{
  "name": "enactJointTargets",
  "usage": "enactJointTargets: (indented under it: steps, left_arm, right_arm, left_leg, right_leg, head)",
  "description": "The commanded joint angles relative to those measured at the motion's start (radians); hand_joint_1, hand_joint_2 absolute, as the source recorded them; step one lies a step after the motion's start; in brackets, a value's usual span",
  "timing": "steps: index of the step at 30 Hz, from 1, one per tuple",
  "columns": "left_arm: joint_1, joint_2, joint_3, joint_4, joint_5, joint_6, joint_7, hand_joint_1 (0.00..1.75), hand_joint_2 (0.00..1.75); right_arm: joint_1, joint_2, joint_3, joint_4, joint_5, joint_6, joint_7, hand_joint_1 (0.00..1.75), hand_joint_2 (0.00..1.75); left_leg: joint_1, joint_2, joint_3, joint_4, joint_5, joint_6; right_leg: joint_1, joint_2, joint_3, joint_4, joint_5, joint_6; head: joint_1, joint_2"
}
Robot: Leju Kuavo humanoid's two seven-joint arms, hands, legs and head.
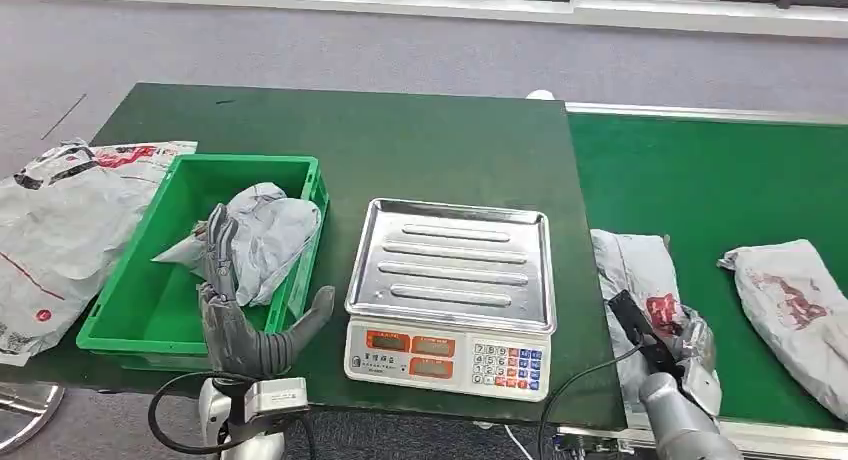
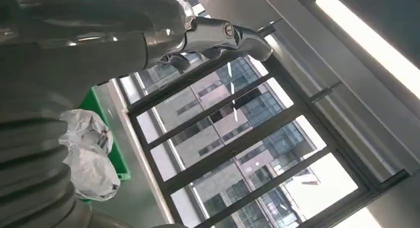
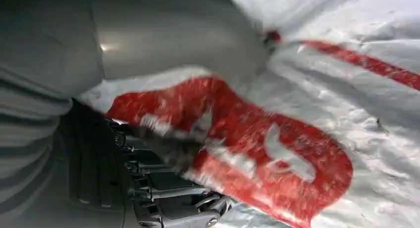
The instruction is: Moved the parcel from conveyor to table for the left to box.
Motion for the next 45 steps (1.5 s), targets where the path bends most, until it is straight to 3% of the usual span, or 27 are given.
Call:
enactJointTargets:
  steps: [1, 15, 18, 21, 23, 24, 27, 30, 40, 45]
  left_arm:
    - [0.009, -0.023, -0.03, 0.033, -0.004, -0.001, 0.008, 0.0, 1.75]
    - [0.002, -0.03, -0.025, 0.022, -0.018, -0.008, 0.024, 0.0, 1.75]
    - [0.009, -0.034, -0.008, 0.009, -0.024, -0.019, 0.027, 0.0, 1.75]
    - [0.01, -0.035, 0.007, -0.004, -0.026, -0.029, 0.027, 0.0, 1.75]
    - [0.014, -0.036, 0.015, -0.012, -0.028, -0.032, 0.025, 0.0, 1.75]
    - [0.021, -0.036, 0.017, -0.019, -0.029, -0.035, 0.023, 0.0, 1.75]
    - [0.021, -0.04, 0.02, -0.016, -0.028, -0.039, 0.018, 0.0, 1.75]
    - [0.024, -0.04, 0.021, -0.018, -0.032, -0.031, 0.018, 0.0, 1.75]
    - [0.027, -0.045, 0.023, -0.028, -0.042, -0.024, 0.024, 0.0, 1.75]
    - [0.019, -0.046, 0.024, -0.012, -0.041, -0.024, 0.023, 0.0, 1.75]
  right_arm:
    - [-0.019, -0.023, -0.052, 0.077, -0.009, 0.023, -0.009, 1.75, 1.75]
    - [-0.039, -0.031, -0.054, 0.086, -0.008, 0.042, -0.008, 1.75, 1.75]
    - [-0.042, -0.009, -0.076, 0.051, -0.037, -0.044, -0.081, 1.75, 1.75]
    - [-0.039, 0.031, -0.102, -0.037, -0.111, -0.147, -0.216, 1.75, 1.75]
    - [-0.022, 0.079, -0.098, -0.16, -0.197, -0.191, -0.333, 1.75, 1.75]
    - [0.017, 0.13, -0.078, -0.308, -0.276, -0.201, -0.407, 1.75, 1.75]
    - [0.151, 0.218, 0.023, -0.688, -0.418, -0.158, -0.447, 1.75, 1.75]
    - [0.2, 0.252, 0.074, -0.843, -0.494, -0.167, -0.488, 1.75, 1.75]
    - [0.226, 0.263, 0.121, -0.92, -0.57, -0.208, -0.537, 1.75, 1.75]
    - [0.251, 0.281, 0.112, -1.0, -0.749, -0.207, -0.632, 1.75, 1.75]
  left_leg:
    - [0.001, 0.0, 0.004, -0.003, 0.0, -0.001]
    - [0.001, 0.0, 0.003, -0.002, 0.0, -0.001]
    - [0.001, 0.0, 0.002, -0.001, 0.0, 0.0]
    - [0.0, 0.002, 0.001, 0.0, 0.0, -0.001]
    - [0.0, 0.003, 0.0, -0.001, 0.0, -0.001]
    - [0.0, 0.004, 0.002, -0.002, 0.0, -0.001]
    - [0.0, 0.003, 0.001, -0.001, 0.0, -0.001]
    - [0.0, 0.001, 0.003, -0.003, -0.001, -0.002]
    - [0.0, 0.001, 0.002, -0.003, 0.0, -0.001]
    - [0.0, 0.001, 0.001, -0.002, 0.0, -0.001]
  right_leg:
    - [0.001, -0.001, 0.005, -0.004, 0.0, -0.001]
    - [0.001, 0.0, 0.003, -0.003, 0.0, -0.001]
    - [0.001, 0.0, 0.002, -0.001, 0.0, -0.001]
    - [0.0, 0.002, 0.001, -0.001, 0.0, -0.001]
    - [0.0, 0.003, 0.0, 0.0, 0.001, -0.001]
    - [0.0, 0.004, 0.0, -0.001, 0.001, -0.001]
    - [0.0, 0.003, 0.0, 0.0, 0.0, -0.001]
    - [0.0, 0.001, 0.002, -0.001, -0.001, -0.002]
    - [0.001, 0.001, 0.001, -0.001, -0.001, -0.001]
    - [0.0, 0.0, 0.001, -0.001, -0.001, -0.001]
  head:
    - [0.0, 0.0]
    - [0.0, 0.0]
    - [0.0, 0.0]
    - [0.0, 0.0]
    - [0.0, 0.0]
    - [0.0, 0.0]
    - [0.0, 0.0]
    - [0.0, 0.0]
    - [0.0, 0.0]
    - [0.0, 0.0]
